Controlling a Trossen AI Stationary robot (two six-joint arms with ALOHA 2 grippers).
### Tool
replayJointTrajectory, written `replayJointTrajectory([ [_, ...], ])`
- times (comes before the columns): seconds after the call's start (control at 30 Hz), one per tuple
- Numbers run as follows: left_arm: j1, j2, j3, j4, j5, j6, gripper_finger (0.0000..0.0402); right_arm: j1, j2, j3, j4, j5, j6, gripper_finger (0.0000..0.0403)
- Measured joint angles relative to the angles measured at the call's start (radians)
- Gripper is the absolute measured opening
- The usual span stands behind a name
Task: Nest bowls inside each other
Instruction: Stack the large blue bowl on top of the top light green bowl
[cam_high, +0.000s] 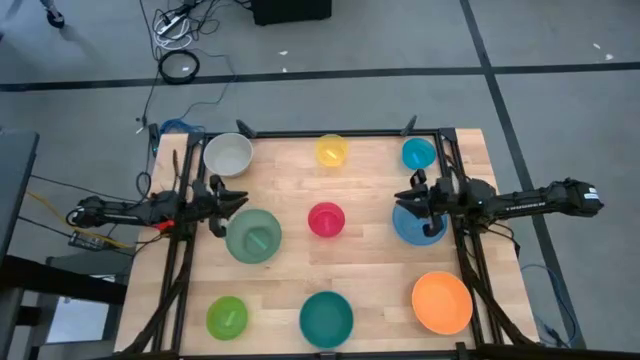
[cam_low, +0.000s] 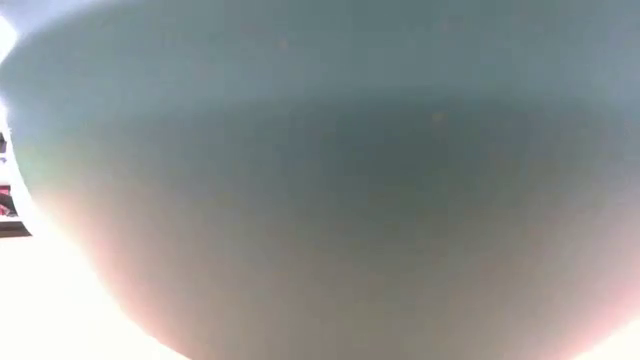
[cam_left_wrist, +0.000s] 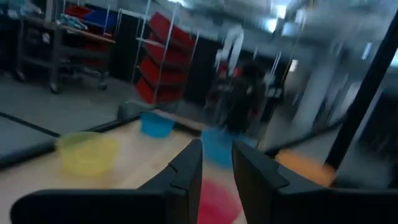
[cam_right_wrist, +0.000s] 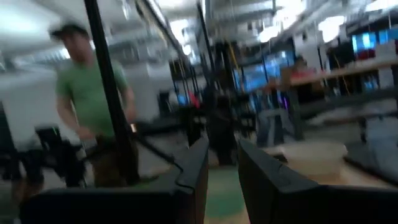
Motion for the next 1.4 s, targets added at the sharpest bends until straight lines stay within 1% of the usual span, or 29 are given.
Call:
replayJointTrajectory([
  [0.1,0.000,0.000,0.000,0.084,-0.001,-0.120,0.0095,0.000,-0.001,0.000,0.147,-0.018,-0.067,0.0077],
  [0.2,0.001,0.000,0.000,0.192,-0.020,-0.102,0.0095,0.000,-0.002,0.000,0.266,-0.030,-0.133,0.0077],
  [0.37,0.001,0.000,0.000,0.355,-0.035,-0.091,0.0095,0.000,-0.003,0.000,0.361,-0.029,-0.128,0.0077],
  [0.57,0.001,0.000,0.000,0.441,-0.061,-0.067,0.0095,0.000,-0.002,0.000,0.374,-0.024,-0.174,0.0077],
  [0.63,0.001,0.000,0.000,0.465,-0.060,-0.074,0.0095,0.000,-0.002,0.000,0.378,0.004,-0.194,0.0077],
  [0.7,0.001,0.000,0.001,0.487,-0.046,-0.082,0.0095,0.000,-0.002,0.000,0.379,0.021,-0.169,0.0077],
  [0.8,0.001,0.001,0.009,0.482,-0.017,-0.129,0.0095,0.000,-0.001,0.000,0.379,0.012,-0.150,0.0077],
  [0.83,0.001,0.001,0.010,0.485,-0.016,-0.153,0.0095,0.000,-0.001,0.000,0.379,0.029,-0.153,0.0077],
  [0.9,0.001,0.000,0.013,0.489,-0.016,-0.190,0.0095,0.000,-0.001,0.000,0.379,0.108,-0.140,0.0077],
  [0.93,0.001,0.000,0.013,0.488,-0.015,-0.202,0.0095,-0.001,0.001,0.000,0.379,0.128,-0.123,0.0077],
  [1.1,0.001,0.000,0.013,0.484,0.025,-0.220,0.0095,0.000,0.018,0.000,0.375,0.129,-0.071,0.0077],
  [1.17,0.001,0.001,0.013,0.482,0.055,-0.196,0.0095,-0.001,0.024,0.008,0.371,0.100,-0.046,0.0077],
  [1.23,0.000,0.008,0.018,0.455,0.065,-0.174,0.0094,0.000,0.032,0.052,0.347,0.036,-0.078,0.0077],
  [1.3,0.001,0.023,0.048,0.353,0.062,-0.168,0.0093,0.009,0.038,0.133,0.232,0.019,-0.134,0.0077],
  [1.33,0.001,0.038,0.075,0.284,0.062,-0.165,0.0092,0.015,0.042,0.189,0.125,0.035,-0.172,0.0077],
  [1.37,0.001,0.058,0.106,0.212,0.059,-0.162,0.0092,0.024,0.047,0.263,-0.033,0.072,-0.217,0.0077],
  [1.4,0.001,0.083,0.142,0.139,0.054,-0.156,0.0092,0.033,0.058,0.349,-0.227,0.127,-0.260,0.0077],
])
